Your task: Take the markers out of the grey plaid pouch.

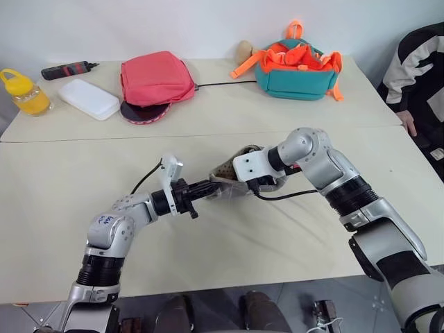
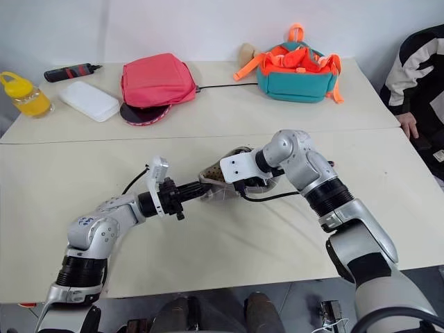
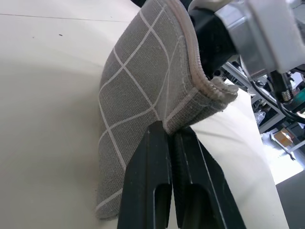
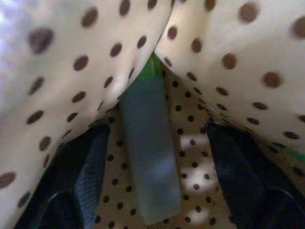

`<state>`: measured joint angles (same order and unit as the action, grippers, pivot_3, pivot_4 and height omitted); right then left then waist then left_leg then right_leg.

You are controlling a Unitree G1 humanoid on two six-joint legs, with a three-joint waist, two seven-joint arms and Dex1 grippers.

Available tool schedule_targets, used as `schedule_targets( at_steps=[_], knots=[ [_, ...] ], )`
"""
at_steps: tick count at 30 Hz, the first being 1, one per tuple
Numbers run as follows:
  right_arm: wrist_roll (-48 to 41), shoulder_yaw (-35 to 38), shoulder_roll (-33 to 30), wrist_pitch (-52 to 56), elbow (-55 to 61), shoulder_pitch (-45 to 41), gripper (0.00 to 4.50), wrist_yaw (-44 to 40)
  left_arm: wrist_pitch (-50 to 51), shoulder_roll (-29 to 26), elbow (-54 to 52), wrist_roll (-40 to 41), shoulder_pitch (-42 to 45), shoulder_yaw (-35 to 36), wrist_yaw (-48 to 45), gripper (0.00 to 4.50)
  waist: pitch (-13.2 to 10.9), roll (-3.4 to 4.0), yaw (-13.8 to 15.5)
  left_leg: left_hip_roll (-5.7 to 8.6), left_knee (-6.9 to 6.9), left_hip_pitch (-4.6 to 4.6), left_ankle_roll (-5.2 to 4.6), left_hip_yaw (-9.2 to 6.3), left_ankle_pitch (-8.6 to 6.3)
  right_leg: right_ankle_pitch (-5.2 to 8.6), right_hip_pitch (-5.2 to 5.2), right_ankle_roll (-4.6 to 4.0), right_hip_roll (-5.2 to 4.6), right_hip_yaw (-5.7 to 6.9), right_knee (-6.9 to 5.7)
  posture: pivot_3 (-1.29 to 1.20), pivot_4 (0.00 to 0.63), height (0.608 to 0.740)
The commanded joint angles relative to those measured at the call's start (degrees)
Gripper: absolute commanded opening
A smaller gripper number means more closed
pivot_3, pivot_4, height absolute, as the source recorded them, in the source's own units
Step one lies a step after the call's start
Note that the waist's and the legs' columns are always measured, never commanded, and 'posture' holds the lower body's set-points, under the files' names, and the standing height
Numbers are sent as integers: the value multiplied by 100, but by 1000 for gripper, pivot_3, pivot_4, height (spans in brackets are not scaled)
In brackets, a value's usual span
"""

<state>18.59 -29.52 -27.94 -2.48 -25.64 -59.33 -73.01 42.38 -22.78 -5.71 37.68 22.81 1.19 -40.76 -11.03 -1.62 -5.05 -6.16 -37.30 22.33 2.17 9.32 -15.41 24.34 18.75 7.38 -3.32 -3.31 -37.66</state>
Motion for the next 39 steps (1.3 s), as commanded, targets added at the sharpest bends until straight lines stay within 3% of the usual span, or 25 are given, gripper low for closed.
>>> schedule_targets(
  at_steps=[1,5,6,8,13,26,34,39],
  knots=[
    [171,-152,95,-144,-240,8,3347,87,-11,21,-130,-18,-46,31,40,0,0,0,-7,-1,0,-5,0,0,0,0,-4,0,1,0,0,0,150,740],
    [237,-198,187,-195,-437,31,3347,44,-12,26,-157,-10,-66,17,50,0,0,0,-19,-2,-1,-18,1,0,0,0,-17,0,2,0,-1,0,150,740],
    [228,-189,197,-191,-439,35,3172,31,-15,29,-166,-11,-70,15,60,0,0,-1,-23,-2,-3,-19,0,0,0,0,-20,0,2,0,-1,0,150,740],
    [195,-135,186,-173,-364,25,2709,-11,-15,44,-182,-4,-77,21,86,0,1,-1,-34,-2,-5,-22,0,0,0,0,-23,0,2,0,-1,0,150,740],
    [74,59,-23,-97,6,-29,1068,-206,-37,57,-190,-27,-111,12,109,0,0,-1,-11,-1,-5,-20,0,0,1,0,-20,0,1,-1,-4,0,150,740],
    [-686,704,-791,657,1473,-79,1038,-736,-120,96,-154,-133,-65,-17,136,0,-6,-3,26,5,15,3,0,-1,0,0,4,0,-6,3,8,0,150,740],
    [-787,765,-834,945,1678,-206,1039,-626,-516,352,-127,-333,245,-96,417,0,-7,-4,31,7,14,6,0,0,0,0,6,0,-6,2,11,0,150,740],
    [-615,469,-713,911,1645,103,1039,-496,-211,727,-354,115,474,118,668,0,-7,-5,33,6,16,6,0,1,0,0,8,0,-6,2,13,0,150,740]
  ],
)
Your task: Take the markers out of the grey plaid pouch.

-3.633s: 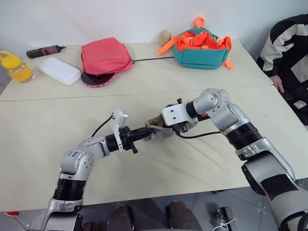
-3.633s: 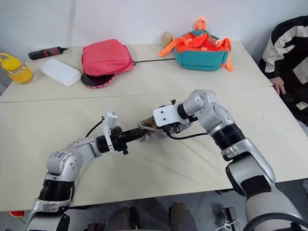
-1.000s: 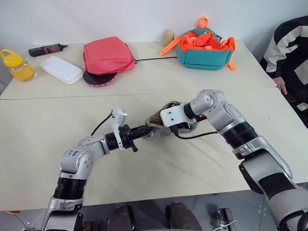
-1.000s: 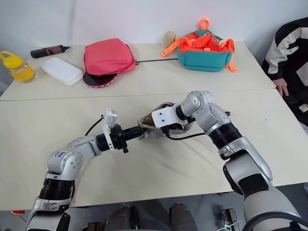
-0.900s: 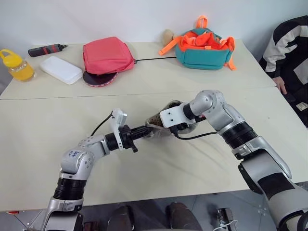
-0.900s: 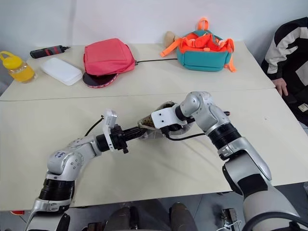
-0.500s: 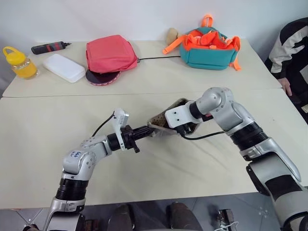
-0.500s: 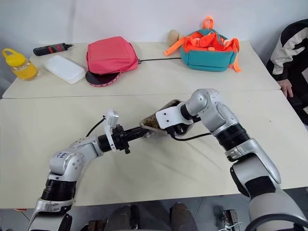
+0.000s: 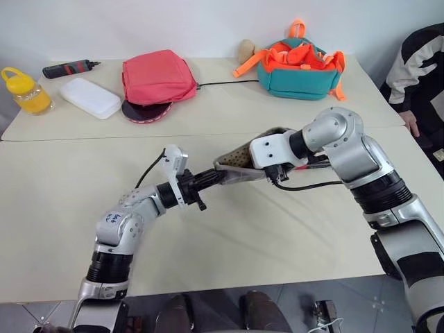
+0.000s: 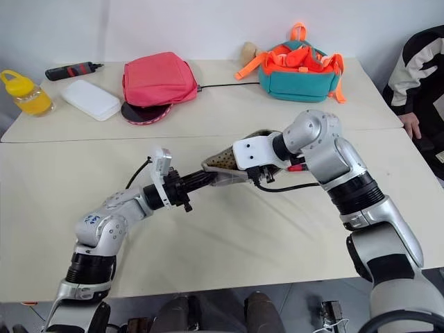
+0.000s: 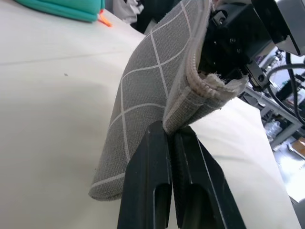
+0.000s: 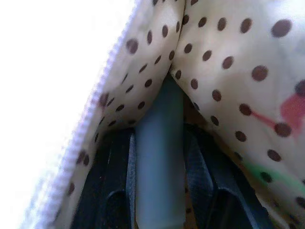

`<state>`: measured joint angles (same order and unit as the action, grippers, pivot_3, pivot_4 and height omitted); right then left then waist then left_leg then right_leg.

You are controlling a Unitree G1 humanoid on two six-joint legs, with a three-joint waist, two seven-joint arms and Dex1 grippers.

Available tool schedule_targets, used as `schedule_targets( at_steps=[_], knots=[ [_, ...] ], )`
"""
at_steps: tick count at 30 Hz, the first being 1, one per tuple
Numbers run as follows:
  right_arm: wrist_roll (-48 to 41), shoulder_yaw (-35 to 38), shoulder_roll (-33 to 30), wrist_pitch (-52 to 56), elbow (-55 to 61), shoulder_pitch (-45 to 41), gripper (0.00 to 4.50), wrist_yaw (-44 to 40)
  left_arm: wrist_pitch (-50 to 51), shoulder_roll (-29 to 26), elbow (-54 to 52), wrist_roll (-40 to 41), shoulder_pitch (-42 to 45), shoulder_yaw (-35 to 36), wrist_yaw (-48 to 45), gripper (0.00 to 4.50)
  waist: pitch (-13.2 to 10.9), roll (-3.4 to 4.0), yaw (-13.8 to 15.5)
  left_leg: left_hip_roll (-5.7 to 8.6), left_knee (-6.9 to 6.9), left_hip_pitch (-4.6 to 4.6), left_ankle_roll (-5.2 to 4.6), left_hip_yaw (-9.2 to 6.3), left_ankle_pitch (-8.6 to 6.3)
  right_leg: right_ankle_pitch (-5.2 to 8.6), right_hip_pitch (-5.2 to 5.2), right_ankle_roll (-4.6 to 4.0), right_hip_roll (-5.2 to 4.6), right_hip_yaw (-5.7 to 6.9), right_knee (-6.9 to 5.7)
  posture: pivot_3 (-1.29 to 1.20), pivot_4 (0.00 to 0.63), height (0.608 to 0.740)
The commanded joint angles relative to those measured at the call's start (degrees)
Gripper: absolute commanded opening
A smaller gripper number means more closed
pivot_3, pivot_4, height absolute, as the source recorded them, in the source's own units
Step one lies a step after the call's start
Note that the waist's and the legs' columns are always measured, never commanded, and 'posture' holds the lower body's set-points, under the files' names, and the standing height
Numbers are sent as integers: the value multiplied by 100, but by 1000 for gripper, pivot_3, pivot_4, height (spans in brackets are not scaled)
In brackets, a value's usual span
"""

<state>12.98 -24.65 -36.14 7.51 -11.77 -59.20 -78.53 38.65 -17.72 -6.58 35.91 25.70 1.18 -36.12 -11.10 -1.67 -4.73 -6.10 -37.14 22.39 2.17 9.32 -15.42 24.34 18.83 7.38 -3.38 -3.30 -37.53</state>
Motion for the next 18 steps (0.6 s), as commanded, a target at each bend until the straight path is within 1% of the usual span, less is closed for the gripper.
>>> schedule_targets(
  at_steps=[1,7,11,13,15,18],
  knots=[
    [-13,-88,116,-114,309,173,1039,58,186,271,-280,332,211,162,237,0,0,0,4,0,0,0,0,0,0,0,0,0,0,0,0,0,150,740],
    [70,-271,135,-80,630,515,1039,-24,462,567,-379,872,261,591,503,0,-1,0,-8,-1,-1,5,0,1,0,0,9,0,0,-1,0,0,150,740],
    [-127,-62,336,-26,687,426,1039,128,359,268,-381,465,112,281,313,0,-1,-1,-22,-2,0,4,0,1,0,0,8,0,1,-1,0,0,150,740],
    [-49,39,273,-146,482,222,1039,205,206,41,-421,171,8,18,128,0,-1,-1,-17,-2,2,4,0,3,0,0,8,0,2,-2,-1,0,150,740],
    [55,129,179,-370,194,-24,1039,327,144,-68,-418,66,-45,-68,49,0,-1,-1,-10,0,1,4,0,3,0,0,7,0,1,-2,-1,0,150,740],
    [-16,281,118,-544,-141,-364,1039,386,-120,-233,-364,-202,-82,-231,-90,0,-2,-1,-9,2,-1,5,0,3,0,0,7,0,-1,-1,-1,0,150,740]
  ],
)
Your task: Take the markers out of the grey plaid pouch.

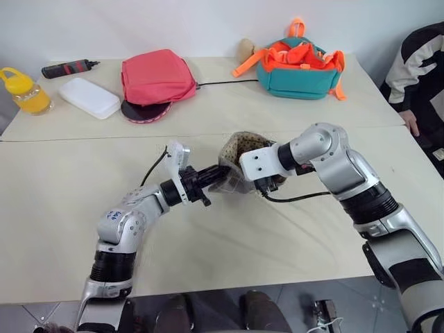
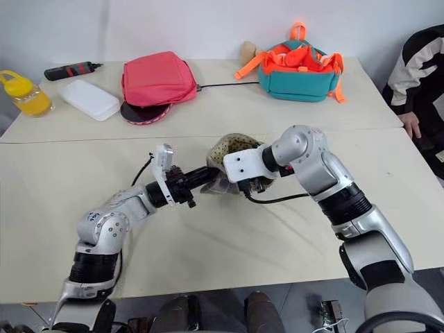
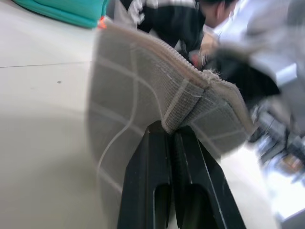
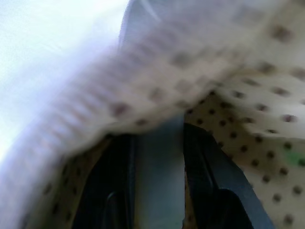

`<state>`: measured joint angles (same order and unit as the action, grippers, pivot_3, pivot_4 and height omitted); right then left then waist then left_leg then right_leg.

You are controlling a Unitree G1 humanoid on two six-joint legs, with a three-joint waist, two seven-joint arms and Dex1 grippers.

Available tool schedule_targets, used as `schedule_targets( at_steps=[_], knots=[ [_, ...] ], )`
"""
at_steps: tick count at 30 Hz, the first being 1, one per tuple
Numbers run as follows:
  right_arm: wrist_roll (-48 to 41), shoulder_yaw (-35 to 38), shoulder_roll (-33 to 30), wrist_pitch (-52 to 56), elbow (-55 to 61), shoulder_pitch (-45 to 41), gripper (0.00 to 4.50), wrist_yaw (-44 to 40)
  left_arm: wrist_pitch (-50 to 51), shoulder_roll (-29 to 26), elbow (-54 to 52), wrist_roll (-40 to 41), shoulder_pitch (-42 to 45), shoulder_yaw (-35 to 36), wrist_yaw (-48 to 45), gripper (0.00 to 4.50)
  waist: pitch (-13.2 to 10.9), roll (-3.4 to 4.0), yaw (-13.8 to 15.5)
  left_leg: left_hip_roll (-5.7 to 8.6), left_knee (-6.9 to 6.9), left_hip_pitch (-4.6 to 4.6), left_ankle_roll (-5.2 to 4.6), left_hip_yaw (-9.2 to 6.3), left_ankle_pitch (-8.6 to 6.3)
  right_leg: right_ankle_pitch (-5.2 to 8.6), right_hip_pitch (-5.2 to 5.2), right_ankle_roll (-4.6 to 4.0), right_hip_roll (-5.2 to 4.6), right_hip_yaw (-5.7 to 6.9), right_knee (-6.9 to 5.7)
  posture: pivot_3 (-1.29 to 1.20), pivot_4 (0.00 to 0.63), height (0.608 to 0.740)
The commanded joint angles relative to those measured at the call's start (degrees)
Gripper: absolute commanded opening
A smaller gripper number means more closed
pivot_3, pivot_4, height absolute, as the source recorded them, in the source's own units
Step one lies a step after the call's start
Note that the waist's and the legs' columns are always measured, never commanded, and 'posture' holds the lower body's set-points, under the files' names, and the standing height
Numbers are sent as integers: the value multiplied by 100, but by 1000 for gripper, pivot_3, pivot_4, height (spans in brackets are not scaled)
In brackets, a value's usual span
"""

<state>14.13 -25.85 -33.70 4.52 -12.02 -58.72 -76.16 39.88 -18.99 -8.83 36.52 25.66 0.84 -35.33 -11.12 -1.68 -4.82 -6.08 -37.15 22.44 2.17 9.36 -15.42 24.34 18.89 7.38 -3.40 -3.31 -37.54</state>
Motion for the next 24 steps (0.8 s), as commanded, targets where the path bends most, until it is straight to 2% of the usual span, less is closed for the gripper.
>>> schedule_targets(
  at_steps=[1,11,17,21,24],
  knots=[
    [-161,441,-139,-283,-201,-496,1039,172,-308,-102,-111,-303,-73,-203,-172,0,0,0,0,0,0,0,0,0,0,0,1,0,0,0,0,0,150,740],
    [-383,533,-196,-103,-148,-468,1039,18,-849,171,340,-482,164,184,238,0,0,0,5,-2,1,2,0,0,0,0,8,0,-1,2,1,0,150,740],
    [-339,460,-362,-91,-159,-174,1039,53,-879,444,575,-23,359,803,522,0,0,0,1,-3,-1,2,0,2,0,0,9,0,-1,1,-3,0,150,740],
    [-499,629,-249,-24,-108,-296,1039,197,-1153,123,585,-610,167,331,231,0,0,0,-7,-2,0,4,0,5,0,0,17,0,-1,0,-6,0,150,740],
    [-477,633,-199,-211,-195,-438,1039,335,-1065,180,567,-548,147,249,221,0,0,0,-7,-3,-1,19,1,17,0,0,47,0,-1,-8,-22,0,150,740]
  ],
)
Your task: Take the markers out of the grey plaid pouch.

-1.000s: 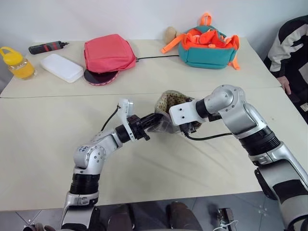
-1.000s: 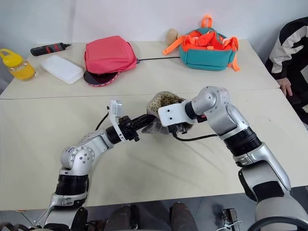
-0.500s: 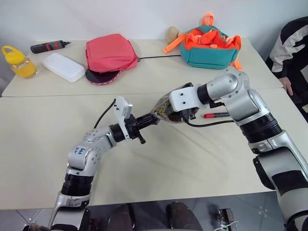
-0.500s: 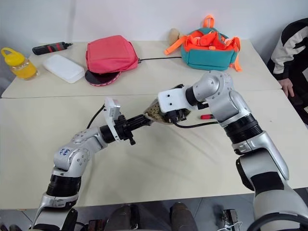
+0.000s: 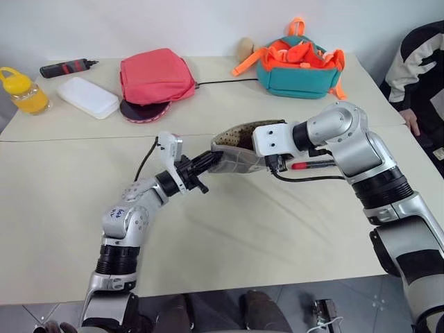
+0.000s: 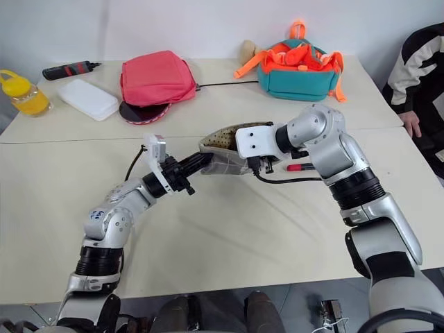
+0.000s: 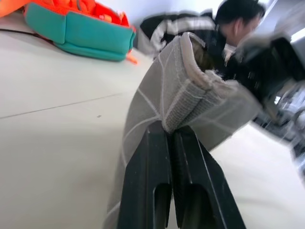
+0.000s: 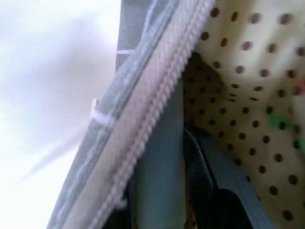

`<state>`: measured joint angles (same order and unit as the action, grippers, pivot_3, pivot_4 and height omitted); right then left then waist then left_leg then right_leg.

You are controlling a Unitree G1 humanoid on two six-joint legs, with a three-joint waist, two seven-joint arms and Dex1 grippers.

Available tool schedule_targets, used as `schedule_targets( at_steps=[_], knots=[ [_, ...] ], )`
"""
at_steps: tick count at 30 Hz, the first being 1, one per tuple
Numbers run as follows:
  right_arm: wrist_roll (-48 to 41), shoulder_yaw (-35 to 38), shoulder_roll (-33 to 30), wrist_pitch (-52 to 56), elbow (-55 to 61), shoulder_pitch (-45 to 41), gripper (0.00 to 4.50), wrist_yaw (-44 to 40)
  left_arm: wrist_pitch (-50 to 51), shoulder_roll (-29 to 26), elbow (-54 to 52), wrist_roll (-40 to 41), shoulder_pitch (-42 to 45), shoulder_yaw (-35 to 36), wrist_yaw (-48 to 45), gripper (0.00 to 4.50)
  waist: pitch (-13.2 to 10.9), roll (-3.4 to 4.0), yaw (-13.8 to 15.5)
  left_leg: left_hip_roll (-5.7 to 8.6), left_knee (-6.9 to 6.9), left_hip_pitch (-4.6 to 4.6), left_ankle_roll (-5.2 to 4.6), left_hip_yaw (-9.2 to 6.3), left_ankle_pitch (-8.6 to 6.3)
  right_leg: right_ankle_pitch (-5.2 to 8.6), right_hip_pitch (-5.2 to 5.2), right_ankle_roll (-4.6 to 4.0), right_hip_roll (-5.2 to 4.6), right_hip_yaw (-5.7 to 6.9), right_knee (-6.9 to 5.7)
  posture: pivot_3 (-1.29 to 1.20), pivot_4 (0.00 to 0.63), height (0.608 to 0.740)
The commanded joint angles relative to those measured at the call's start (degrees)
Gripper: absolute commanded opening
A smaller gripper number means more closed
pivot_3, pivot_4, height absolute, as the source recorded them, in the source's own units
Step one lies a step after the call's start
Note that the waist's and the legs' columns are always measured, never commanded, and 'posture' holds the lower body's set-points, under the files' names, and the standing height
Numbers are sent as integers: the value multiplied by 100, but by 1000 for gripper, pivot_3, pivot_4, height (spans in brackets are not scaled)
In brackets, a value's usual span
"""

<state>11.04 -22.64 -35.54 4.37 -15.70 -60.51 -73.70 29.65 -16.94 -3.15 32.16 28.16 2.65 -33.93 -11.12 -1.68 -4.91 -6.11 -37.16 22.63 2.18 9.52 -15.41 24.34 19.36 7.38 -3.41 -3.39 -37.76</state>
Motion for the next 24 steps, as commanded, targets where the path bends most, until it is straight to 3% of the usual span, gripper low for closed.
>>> schedule_targets(
  at_steps=[1,8,18,24],
  knots=[
    [-193,305,-7,-217,198,-270,1039,74,-27,22,-12,-99,-85,56,115,0,0,0,3,-1,-4,11,0,-1,0,0,10,0,0,1,-2,0,150,740],
    [-298,323,172,-289,220,-251,1039,143,49,133,-208,-165,-164,-170,108,0,0,0,-7,-4,-16,37,-1,-7,0,0,33,0,-1,5,-10,0,150,740],
    [619,-363,552,-1313,-201,90,1039,755,201,471,-599,-21,-47,-400,161,0,0,0,-5,-4,-23,39,-1,-6,0,0,35,0,0,5,-19,0,150,740],
    [500,-88,422,-1513,-214,-229,1039,743,219,143,-607,-298,-363,-513,6,0,0,0,-19,-7,-26,39,-1,-7,0,0,36,0,0,6,-22,0,150,740]
  ],
)
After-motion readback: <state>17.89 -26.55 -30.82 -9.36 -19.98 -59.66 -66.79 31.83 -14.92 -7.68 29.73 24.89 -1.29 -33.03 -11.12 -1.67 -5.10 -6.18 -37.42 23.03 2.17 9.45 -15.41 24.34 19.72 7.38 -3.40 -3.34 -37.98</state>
